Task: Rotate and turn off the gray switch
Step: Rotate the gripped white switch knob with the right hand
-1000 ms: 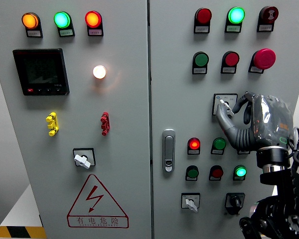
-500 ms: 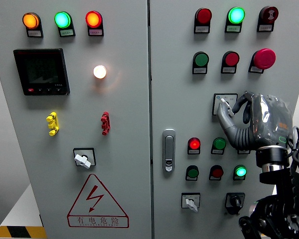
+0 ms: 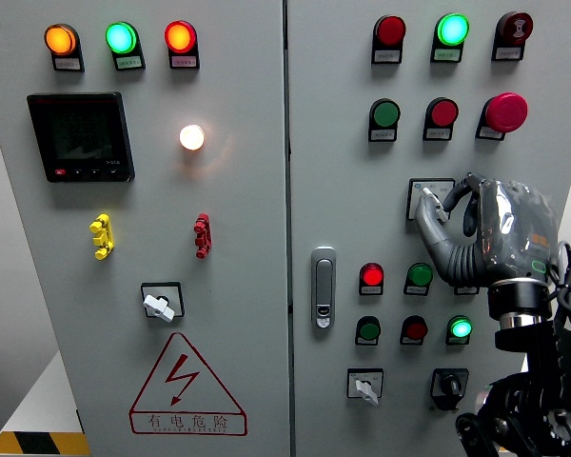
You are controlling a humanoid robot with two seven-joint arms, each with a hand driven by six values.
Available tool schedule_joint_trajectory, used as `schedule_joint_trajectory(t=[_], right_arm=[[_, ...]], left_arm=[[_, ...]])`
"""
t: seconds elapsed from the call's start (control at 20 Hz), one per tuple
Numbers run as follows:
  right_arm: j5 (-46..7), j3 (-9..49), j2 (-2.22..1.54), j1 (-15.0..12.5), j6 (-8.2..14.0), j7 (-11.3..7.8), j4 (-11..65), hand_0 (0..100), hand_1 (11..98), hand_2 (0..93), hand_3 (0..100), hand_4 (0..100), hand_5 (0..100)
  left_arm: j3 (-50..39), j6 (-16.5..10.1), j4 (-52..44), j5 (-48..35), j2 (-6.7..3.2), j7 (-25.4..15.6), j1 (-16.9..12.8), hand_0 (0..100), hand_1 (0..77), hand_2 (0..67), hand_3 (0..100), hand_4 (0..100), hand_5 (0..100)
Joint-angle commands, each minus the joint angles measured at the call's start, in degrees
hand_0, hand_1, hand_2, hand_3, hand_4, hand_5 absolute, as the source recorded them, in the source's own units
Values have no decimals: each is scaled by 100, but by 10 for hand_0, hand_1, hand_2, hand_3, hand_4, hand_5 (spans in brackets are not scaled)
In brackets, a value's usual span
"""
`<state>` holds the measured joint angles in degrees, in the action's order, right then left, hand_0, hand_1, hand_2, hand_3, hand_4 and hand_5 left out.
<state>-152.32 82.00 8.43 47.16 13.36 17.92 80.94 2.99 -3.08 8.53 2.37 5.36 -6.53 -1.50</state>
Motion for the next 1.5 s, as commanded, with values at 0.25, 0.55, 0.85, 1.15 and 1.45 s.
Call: schedule_joint_trajectory(t=[0.25, 0.55, 0.85, 1.15, 1.45], right_arm=[[0, 1, -8, 30, 0, 10, -8, 591, 379, 735, 1000, 943, 1000], [0, 1, -8, 39, 0, 10, -26, 640, 368, 742, 1000, 946, 1000], [-70, 1, 1, 39, 44, 19, -52, 671, 375, 744, 1000, 948, 1000], [-79, 1, 1, 74, 88, 19, -105, 718, 420, 743, 1000, 949, 1000], [-79, 1, 1, 83, 88, 19, -105, 758, 442, 740, 1000, 950, 1000]], left_arm=[[0, 0, 0, 0, 0, 3, 0, 0, 0, 101, 215, 118, 124], [0, 0, 0, 0, 0, -6, 0, 0, 0, 101, 215, 118, 124], [0, 0, 0, 0, 0, 3, 0, 0, 0, 101, 215, 118, 124], [0, 0, 0, 0, 0, 3, 0, 0, 0, 101, 215, 118, 124], [0, 0, 0, 0, 0, 3, 0, 0, 0, 101, 215, 118, 123]])
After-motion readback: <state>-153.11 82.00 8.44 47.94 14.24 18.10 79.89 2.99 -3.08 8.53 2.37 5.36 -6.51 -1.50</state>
